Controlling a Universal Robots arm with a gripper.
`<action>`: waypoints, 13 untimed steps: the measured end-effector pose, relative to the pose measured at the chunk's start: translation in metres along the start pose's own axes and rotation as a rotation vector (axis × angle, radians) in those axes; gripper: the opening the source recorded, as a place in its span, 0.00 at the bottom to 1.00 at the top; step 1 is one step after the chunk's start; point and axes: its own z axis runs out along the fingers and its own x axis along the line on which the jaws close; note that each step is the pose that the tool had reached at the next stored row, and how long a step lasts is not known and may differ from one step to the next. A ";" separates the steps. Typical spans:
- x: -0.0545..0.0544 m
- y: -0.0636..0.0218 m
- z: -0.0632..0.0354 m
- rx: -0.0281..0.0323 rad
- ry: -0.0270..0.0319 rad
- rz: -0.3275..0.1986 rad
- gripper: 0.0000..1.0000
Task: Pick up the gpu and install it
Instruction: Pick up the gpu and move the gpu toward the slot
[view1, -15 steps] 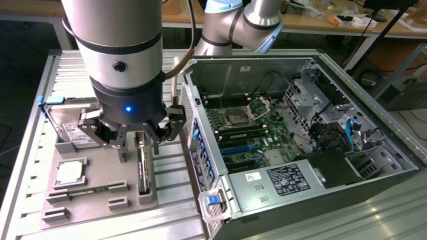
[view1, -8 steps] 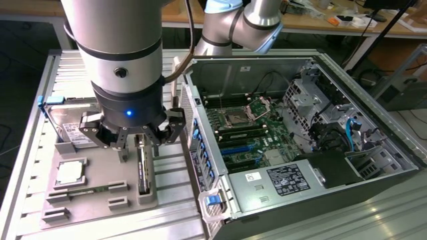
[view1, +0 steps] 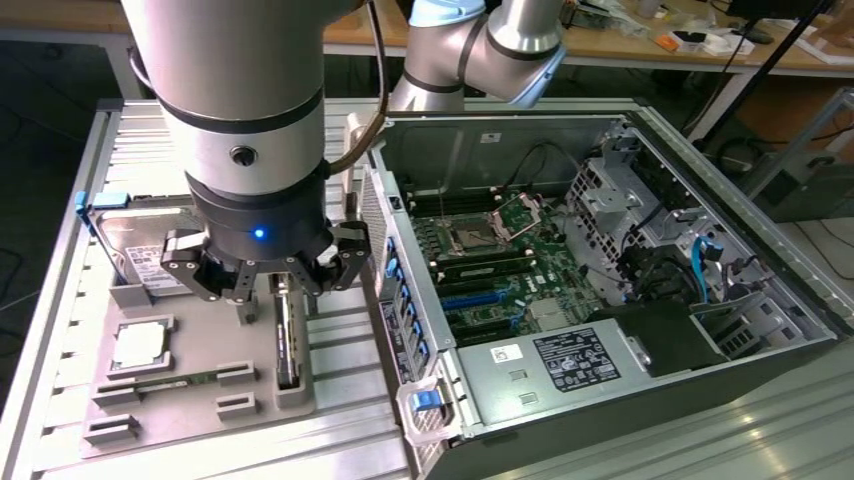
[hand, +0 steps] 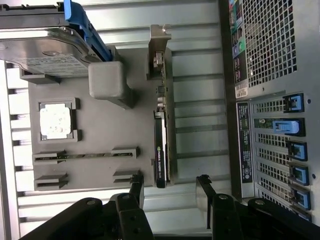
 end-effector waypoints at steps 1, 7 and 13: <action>0.000 0.0000 0.0008 0.0000 0.0000 0.000 0.54; 0.000 -0.0003 0.0051 0.0001 0.0001 0.000 0.54; 0.000 -0.0006 0.0103 0.0001 0.0000 0.000 0.54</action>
